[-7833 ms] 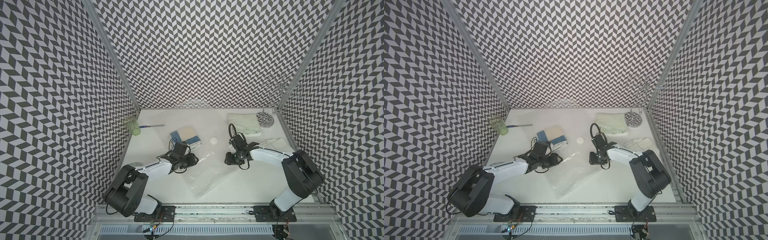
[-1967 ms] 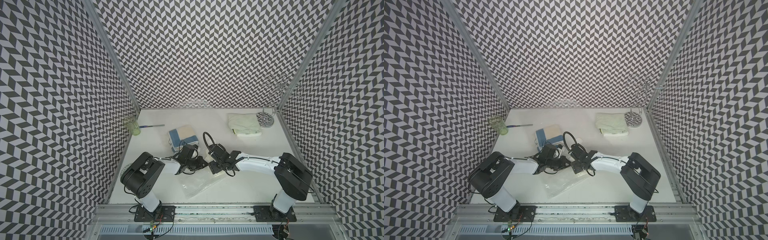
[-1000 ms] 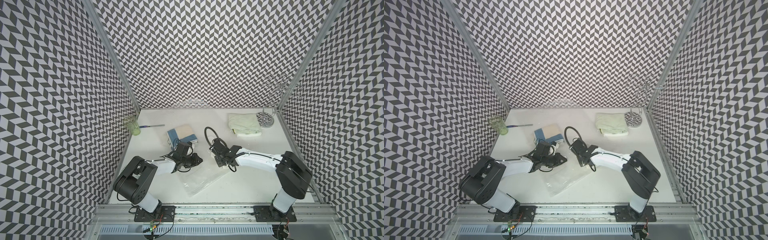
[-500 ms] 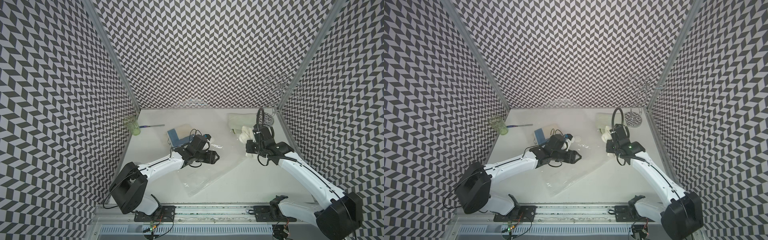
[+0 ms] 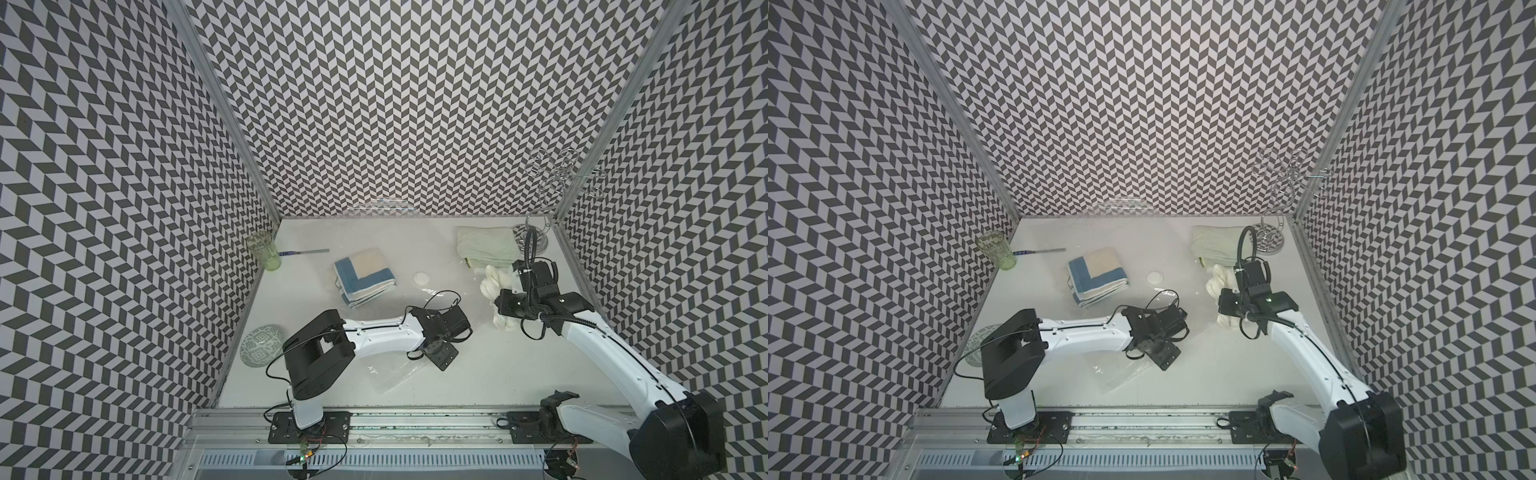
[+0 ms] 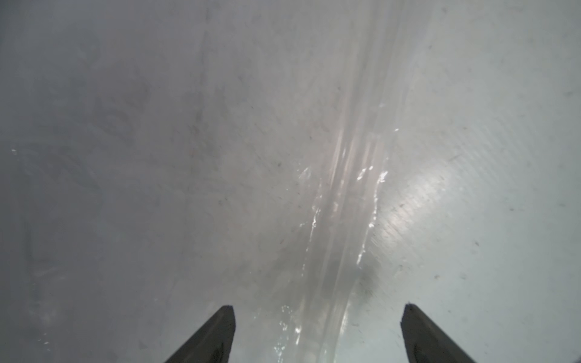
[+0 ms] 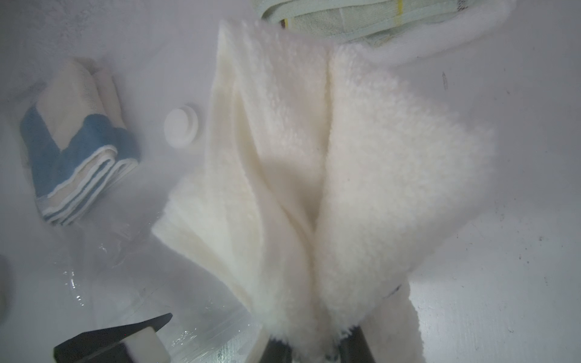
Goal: Place the folded towel into the vacuum bag
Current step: Open the vacuum bag at the center of the board.
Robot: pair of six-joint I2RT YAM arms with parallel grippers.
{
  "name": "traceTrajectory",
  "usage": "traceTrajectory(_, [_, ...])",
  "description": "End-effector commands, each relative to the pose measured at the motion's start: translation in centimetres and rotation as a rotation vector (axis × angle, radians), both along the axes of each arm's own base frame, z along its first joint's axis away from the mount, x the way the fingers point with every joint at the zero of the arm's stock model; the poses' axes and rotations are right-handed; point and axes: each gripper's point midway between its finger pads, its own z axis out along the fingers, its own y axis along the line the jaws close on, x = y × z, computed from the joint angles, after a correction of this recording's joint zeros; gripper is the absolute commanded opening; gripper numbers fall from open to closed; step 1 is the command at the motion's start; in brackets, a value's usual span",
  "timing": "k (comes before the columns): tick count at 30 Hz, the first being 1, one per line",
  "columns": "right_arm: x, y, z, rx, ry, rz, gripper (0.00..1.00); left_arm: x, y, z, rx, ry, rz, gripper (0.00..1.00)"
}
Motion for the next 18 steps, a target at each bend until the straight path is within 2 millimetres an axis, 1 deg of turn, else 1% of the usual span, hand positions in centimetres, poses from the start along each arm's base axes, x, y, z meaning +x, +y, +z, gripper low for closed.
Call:
traceTrajectory(1, [0.4,0.6,1.0,0.035,-0.059,0.033,0.00,1.3,1.5,0.4,0.144,-0.123,-0.027,0.85])
traceTrajectory(7, [0.4,0.7,1.1,0.037,-0.071,0.041,0.01,2.4,2.0,0.5,0.216,-0.210,-0.049,0.76])
traceTrajectory(9, [0.4,0.7,1.1,0.038,-0.071,0.042,0.01,2.9,2.1,1.2,0.218,-0.242,-0.041,0.71])
traceTrajectory(12, [0.3,0.7,1.0,0.037,-0.069,0.043,0.01,3.2,1.8,2.8,0.175,-0.270,-0.032,0.60])
traceTrajectory(14, [0.3,0.8,1.0,0.041,-0.069,0.044,0.01,3.3,1.4,3.9,0.131,-0.276,-0.027,0.50])
traceTrajectory(16, [0.3,0.8,1.1,0.041,-0.071,0.043,0.01,3.6,1.3,4.6,0.108,-0.288,-0.019,0.31])
traceTrajectory(18, [0.1,0.8,1.4,0.044,-0.073,0.045,0.01,4.0,1.3,5.1,0.087,-0.297,-0.011,0.18])
